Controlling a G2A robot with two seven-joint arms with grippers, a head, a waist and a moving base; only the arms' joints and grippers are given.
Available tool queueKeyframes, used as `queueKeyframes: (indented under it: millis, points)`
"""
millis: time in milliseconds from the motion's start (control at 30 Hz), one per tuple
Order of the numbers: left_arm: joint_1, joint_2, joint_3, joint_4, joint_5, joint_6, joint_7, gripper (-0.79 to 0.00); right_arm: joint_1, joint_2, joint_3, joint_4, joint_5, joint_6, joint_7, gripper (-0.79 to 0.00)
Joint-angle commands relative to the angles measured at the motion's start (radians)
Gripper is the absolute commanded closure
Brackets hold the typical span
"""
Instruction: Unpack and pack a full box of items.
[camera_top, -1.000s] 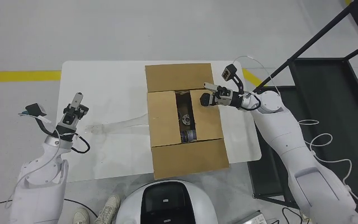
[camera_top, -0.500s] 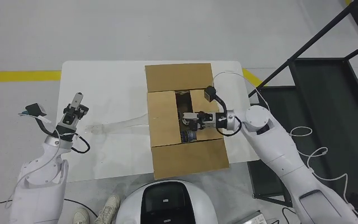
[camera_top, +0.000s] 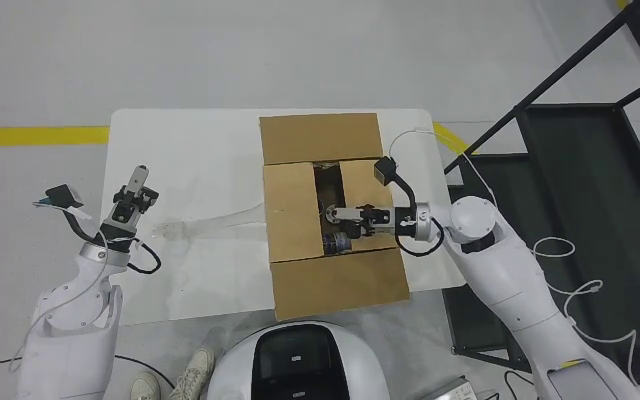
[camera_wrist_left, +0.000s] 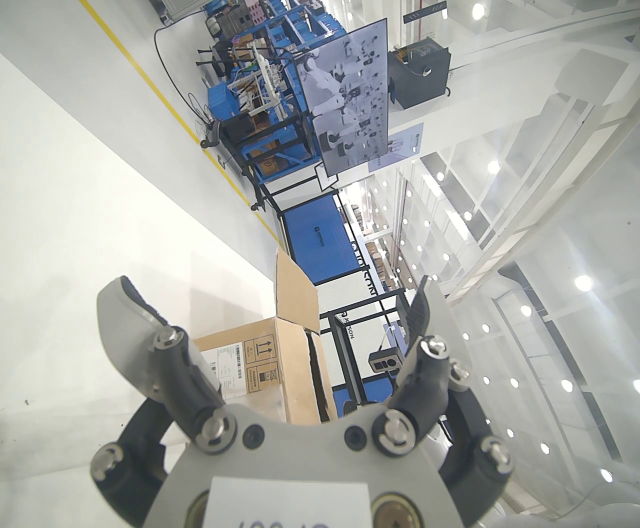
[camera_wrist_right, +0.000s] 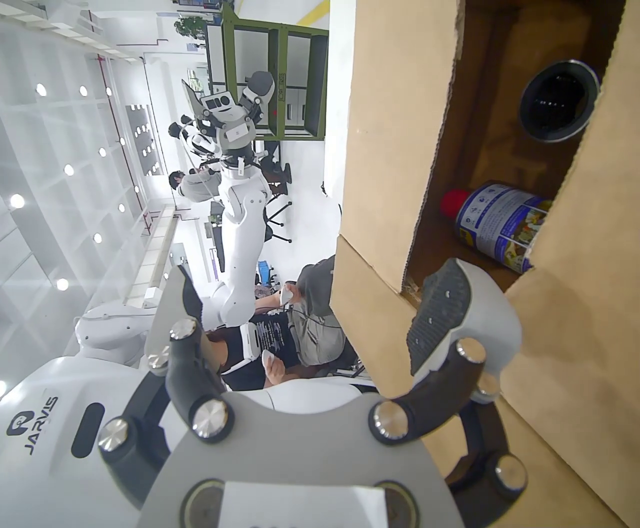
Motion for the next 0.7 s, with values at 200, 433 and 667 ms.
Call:
queueKeyframes:
  millis: [200,433,667]
  points:
    - [0.002,0.001,0.004,-0.006,0.009,0.004,-0.016,-0.785,0.0,0.0,0.0,0.0,0.0,0.0,0.0,-0.785]
    - [-0.016,0.036,-0.056,-0.085,0.091,-0.044,-0.38,-0.785,0.0,0.0,0.0,0.0,0.0,0.0,0.0,-0.785]
    - [-0.142,0.069,-0.066,0.04,-0.049,-0.123,-0.74,-0.785,0.0,0.0,0.0,0.0,0.0,0.0,0.0,-0.785]
